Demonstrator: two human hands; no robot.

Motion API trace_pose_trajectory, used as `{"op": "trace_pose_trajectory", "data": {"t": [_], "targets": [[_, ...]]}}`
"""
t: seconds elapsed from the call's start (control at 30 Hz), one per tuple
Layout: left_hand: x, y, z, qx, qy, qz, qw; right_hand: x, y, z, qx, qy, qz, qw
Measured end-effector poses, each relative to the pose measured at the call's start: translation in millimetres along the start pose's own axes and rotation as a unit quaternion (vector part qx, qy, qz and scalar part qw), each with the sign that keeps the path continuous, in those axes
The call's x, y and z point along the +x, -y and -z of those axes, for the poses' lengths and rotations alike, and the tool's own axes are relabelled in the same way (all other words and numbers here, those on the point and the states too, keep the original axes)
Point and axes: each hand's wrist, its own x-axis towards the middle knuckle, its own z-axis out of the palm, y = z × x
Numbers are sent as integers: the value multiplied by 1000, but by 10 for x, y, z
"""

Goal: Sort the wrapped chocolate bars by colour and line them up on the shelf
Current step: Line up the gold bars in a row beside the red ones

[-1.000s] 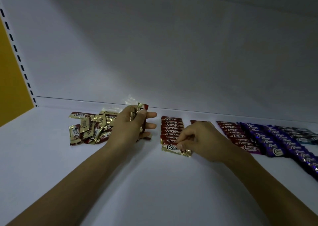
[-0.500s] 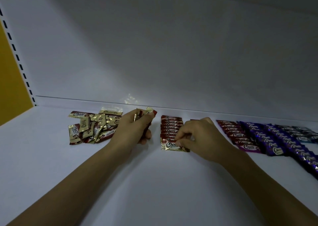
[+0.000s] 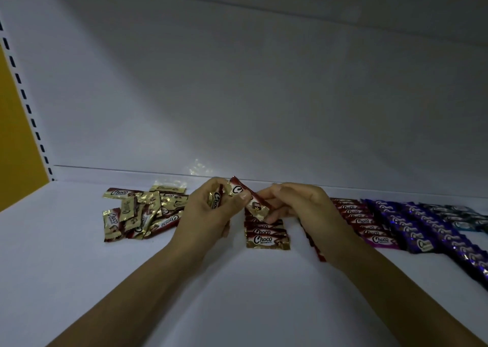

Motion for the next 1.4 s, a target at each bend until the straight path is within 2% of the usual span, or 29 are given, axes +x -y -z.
{"op": "trace_pose_trajectory", "data": {"t": [0.13,0.2,0.27,0.37,0.43,0.53,0.63,0.83,0.93,1.03,1.1,1.2,1.3,1.4], "targets": [[-27,-2,-37,21,28,-22,999,-17,-11,-45,-27,12,59,998],[-40,-26,-59,44,43,-38,997,-11,-19,-30,-64,4,60,996],[-11,-13,-43,66,12,-32,997,-5,8,46,-130,12,38,991],[78,37,49,85,-66,15,994,-13,39,164,-269,62,6,961],[101,42,83,84,-90,24,992,-36,38,170,-326,98,-1,940],[88,42,62,96,-88,12,991,-58,25,133,-395,104,-4,913],[57,63,32,106,-67,1,992,-64,15,99,-414,96,-10,905],[40,27,53,158,-57,-29,985,-63,-47,75,-424,82,2,902],[51,-2,56,121,-70,-25,990,-46,-75,78,-436,82,5,896],[36,-39,41,33,-66,14,997,-52,-99,72,-436,82,5,896],[19,-56,30,-13,-51,32,998,-51,-97,76,-396,48,18,917],[-5,-66,1,-30,-23,28,999,0,-19,108,-242,-45,53,968],[-31,-63,-50,-22,4,19,1000,9,45,59,-119,-21,24,992],[-50,-42,-79,-3,27,6,1000,-25,6,-27,-144,-4,41,989]]}}
